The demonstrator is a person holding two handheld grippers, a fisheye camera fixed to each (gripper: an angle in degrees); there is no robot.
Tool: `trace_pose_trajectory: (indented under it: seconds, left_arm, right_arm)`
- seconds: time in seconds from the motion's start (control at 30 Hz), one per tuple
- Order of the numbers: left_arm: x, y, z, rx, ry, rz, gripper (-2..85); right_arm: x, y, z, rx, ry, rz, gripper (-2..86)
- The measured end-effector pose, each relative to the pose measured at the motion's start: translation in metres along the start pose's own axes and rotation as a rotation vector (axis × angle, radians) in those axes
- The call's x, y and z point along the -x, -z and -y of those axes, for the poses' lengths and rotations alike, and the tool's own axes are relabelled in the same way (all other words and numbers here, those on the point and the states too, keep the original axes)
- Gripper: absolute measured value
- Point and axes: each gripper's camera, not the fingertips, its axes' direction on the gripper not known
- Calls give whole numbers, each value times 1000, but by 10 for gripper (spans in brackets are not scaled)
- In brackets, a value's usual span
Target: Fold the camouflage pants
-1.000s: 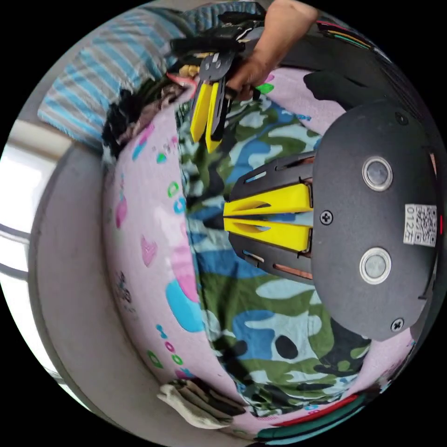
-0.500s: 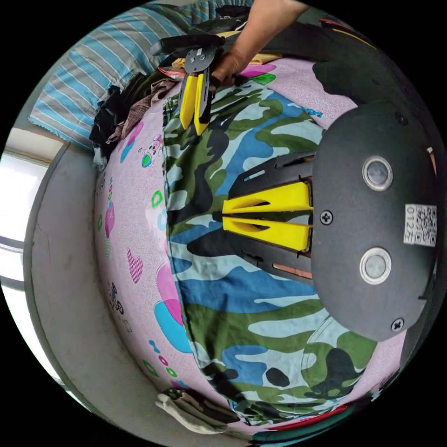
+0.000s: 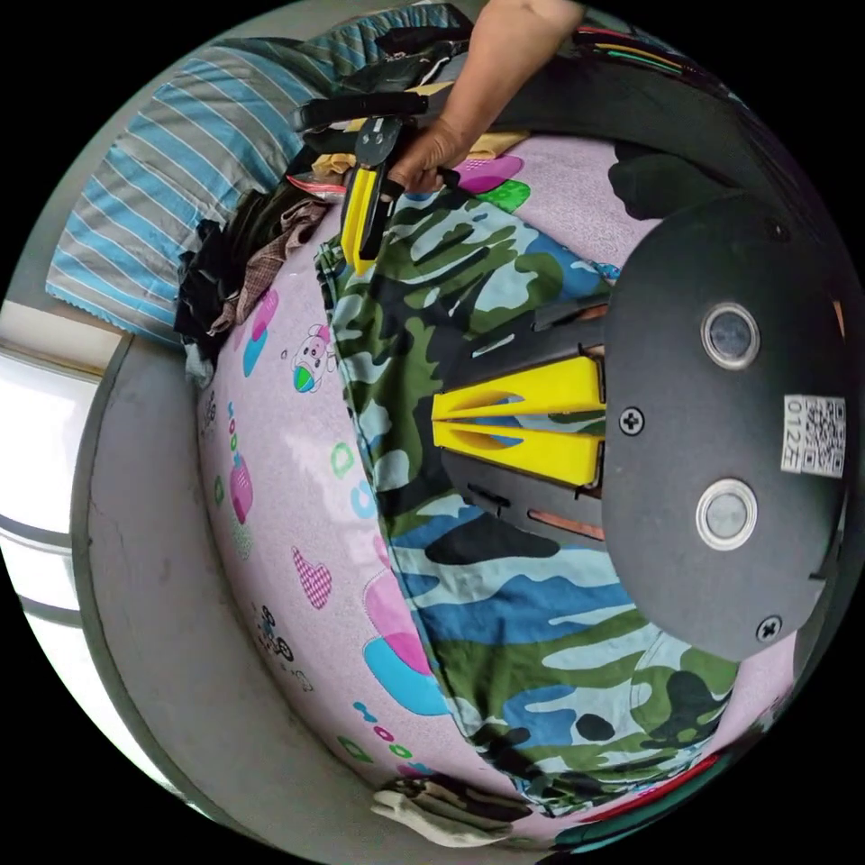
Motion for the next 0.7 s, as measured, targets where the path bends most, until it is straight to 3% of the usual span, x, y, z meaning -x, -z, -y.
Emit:
trace_pose_trajectory:
  seconds: [0.13,0.2,0.4,0.7]
  left_arm:
    - [-12,-36,-2,88,-38,-2,3]
    - [-11,-36,-7,51,-35,33,3]
    - [11,-41,-11,54,3,-21,0]
    - [40,-46,-16,110,5,-93,-1]
  right_arm:
    - [-23,-22,-11,59,-33,-3,86]
    - [-32,-26,-13,54,-34,46,86]
    - [-42,-36,-26,51,176,73,76]
    - [-49,-56,-32,129,65,42,66]
